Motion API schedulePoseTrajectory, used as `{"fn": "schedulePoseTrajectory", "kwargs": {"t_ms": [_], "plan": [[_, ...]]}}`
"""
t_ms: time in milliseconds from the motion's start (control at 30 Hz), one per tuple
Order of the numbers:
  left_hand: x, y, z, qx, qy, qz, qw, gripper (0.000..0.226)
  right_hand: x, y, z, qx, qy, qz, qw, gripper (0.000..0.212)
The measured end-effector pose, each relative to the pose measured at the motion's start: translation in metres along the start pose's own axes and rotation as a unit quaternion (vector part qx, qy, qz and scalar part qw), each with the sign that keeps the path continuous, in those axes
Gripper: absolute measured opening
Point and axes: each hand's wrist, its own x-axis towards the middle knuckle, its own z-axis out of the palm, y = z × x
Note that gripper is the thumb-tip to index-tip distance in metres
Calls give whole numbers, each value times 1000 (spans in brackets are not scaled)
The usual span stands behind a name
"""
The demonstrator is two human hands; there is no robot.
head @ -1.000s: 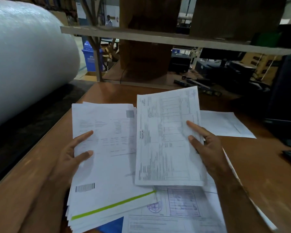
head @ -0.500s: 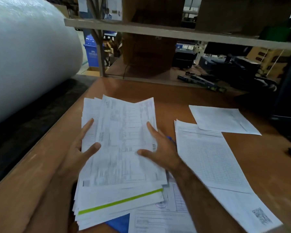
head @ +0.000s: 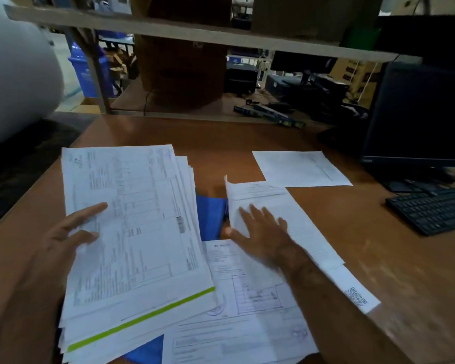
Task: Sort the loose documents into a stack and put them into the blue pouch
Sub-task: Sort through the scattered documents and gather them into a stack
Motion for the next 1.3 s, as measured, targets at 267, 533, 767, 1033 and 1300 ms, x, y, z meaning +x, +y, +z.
{"fn": "schedulePoseTrajectory", "kwargs": {"t_ms": [267, 533, 767, 1033, 1300], "plan": [[-6, 1, 5, -88, -15, -20, 996, 53, -2, 67, -24, 54, 72, 169, 981, 108], [28, -9, 15, -78, -11, -27, 997, 50, 4, 73, -51, 65, 97, 142, 983, 90], [25, -10, 49, -54, -36, -29, 997, 51, 3, 84, -67, 159, 164, 75, 971, 58], [6, 2, 54, -26, -37, 8, 999, 47, -4, 87, -94, -42, 290, -4, 956, 51], [1, 3, 58, -23, -11, 16, 1000, 49, 0, 89, -94, 374, 285, -91, 878, 77]]}}
